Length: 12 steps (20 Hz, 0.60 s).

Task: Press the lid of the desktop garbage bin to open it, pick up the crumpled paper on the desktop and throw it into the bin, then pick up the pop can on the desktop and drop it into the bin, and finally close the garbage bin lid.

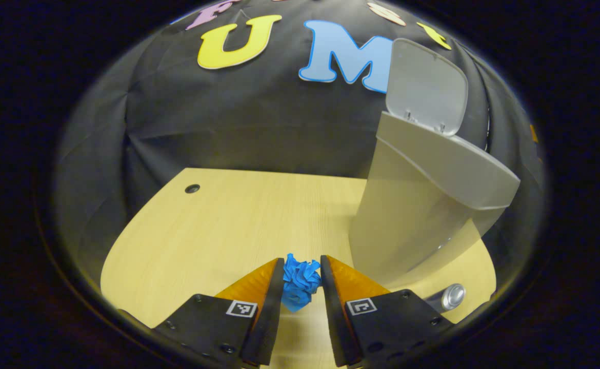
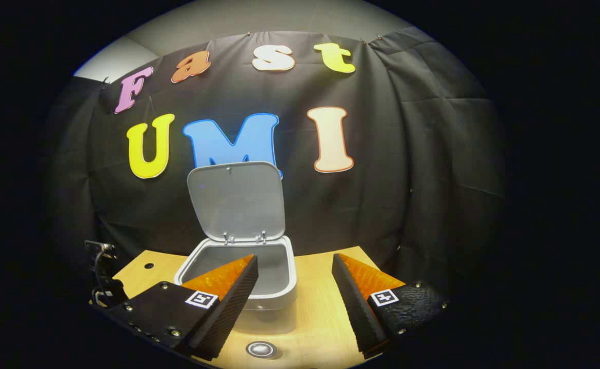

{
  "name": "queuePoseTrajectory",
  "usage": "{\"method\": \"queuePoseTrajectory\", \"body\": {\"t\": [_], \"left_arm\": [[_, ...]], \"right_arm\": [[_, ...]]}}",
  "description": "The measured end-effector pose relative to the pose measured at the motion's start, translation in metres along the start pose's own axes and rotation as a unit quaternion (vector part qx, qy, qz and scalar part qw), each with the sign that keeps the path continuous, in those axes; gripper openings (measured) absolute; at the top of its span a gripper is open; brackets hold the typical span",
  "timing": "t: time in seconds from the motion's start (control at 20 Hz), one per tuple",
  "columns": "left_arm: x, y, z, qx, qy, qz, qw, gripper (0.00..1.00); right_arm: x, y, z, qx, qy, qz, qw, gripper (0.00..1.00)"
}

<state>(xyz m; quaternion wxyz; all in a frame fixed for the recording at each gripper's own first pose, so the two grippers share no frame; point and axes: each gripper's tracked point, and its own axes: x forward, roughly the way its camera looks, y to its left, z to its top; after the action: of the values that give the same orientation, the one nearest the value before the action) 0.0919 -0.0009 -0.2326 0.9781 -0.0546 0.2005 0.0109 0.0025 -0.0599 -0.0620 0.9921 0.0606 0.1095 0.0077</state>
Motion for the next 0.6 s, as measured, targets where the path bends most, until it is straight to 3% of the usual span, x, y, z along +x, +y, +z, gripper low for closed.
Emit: {"method": "queuePoseTrajectory", "body": {"t": [0.2, 0.6], "left_arm": [[-0.022, -0.011, 0.056, -0.009, -0.055, -0.019, 0.998, 0.46], [-0.076, -0.069, 0.139, 0.013, -0.159, -0.071, 0.985, 0.51]], "right_arm": [[0.003, 0.007, -0.003, 0.009, 0.002, 0.012, 1.0, 0.93], [0.001, 0.0, -0.005, 0.021, -0.001, 0.008, 1.0, 0.93]]}}
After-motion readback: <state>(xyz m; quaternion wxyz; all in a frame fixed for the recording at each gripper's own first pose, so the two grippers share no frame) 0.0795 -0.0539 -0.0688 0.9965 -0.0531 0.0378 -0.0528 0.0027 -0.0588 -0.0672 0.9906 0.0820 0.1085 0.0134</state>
